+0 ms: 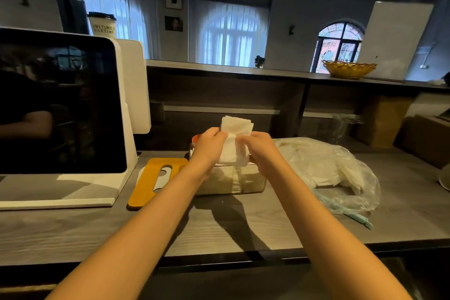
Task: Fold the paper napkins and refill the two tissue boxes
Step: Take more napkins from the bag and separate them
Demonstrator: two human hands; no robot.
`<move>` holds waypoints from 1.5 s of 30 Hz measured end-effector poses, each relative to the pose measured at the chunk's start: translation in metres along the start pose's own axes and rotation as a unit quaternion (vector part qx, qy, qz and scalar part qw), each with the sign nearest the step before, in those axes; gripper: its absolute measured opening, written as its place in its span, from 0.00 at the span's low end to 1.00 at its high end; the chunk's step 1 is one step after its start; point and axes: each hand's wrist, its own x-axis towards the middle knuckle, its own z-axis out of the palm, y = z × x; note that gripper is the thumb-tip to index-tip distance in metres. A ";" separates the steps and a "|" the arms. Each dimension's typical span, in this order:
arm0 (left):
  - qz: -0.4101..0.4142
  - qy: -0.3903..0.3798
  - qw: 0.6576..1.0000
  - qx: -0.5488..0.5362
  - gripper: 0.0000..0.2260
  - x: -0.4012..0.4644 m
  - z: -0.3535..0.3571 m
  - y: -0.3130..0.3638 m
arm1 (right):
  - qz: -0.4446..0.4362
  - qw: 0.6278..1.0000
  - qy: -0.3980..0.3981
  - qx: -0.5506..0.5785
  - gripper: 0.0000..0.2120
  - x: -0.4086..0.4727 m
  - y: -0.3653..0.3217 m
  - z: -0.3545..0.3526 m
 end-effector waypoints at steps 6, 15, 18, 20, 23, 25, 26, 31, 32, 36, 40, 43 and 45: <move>-0.169 -0.002 0.978 -0.124 0.25 0.027 -0.014 0.003 | 0.120 0.979 -0.018 -0.164 0.17 0.052 -0.003 0.007; -0.261 -0.001 0.956 -0.137 0.28 0.048 -0.028 -0.004 | 0.159 0.923 -0.113 -0.331 0.19 0.068 0.007 0.024; -0.259 -0.003 0.958 -0.124 0.27 0.048 -0.028 -0.006 | 0.146 0.913 -0.129 -0.358 0.20 0.069 0.014 0.030; -0.253 -0.003 0.959 -0.127 0.26 0.049 -0.028 -0.008 | 0.119 0.906 -0.147 -0.379 0.19 0.069 0.017 0.030; -0.251 -0.004 0.960 -0.125 0.25 0.051 -0.028 -0.010 | 0.077 0.899 -0.148 -0.404 0.19 0.067 0.013 0.030; -0.252 -0.005 0.960 -0.121 0.25 0.051 -0.027 -0.010 | 0.061 0.912 -0.131 -0.385 0.18 0.069 0.008 0.031; -0.251 -0.002 0.961 -0.119 0.25 0.051 -0.027 -0.010 | 0.056 0.921 -0.124 -0.366 0.17 0.071 0.005 0.032; -0.241 0.002 0.964 -0.116 0.24 0.046 -0.025 -0.008 | 0.071 0.938 -0.097 -0.326 0.20 0.068 0.001 0.024; -0.239 -0.001 0.964 -0.114 0.23 0.044 -0.025 -0.007 | 0.093 0.937 -0.116 -0.315 0.21 0.065 0.003 0.024; -0.243 -0.009 0.963 -0.117 0.22 0.040 -0.026 -0.005 | 0.123 0.942 -0.157 -0.270 0.22 0.061 0.009 0.022; -0.228 -0.007 0.968 -0.103 0.25 0.037 -0.025 -0.005 | 0.042 0.974 -0.068 -0.212 0.20 0.065 0.007 0.021; -0.213 -0.002 0.974 -0.079 0.29 0.038 -0.024 -0.009 | 0.114 0.968 -0.176 -0.141 0.27 0.059 0.003 0.024; -0.199 0.009 0.978 -0.064 0.29 0.036 -0.022 -0.009 | 0.164 0.937 -0.251 -0.178 0.33 0.057 0.001 0.026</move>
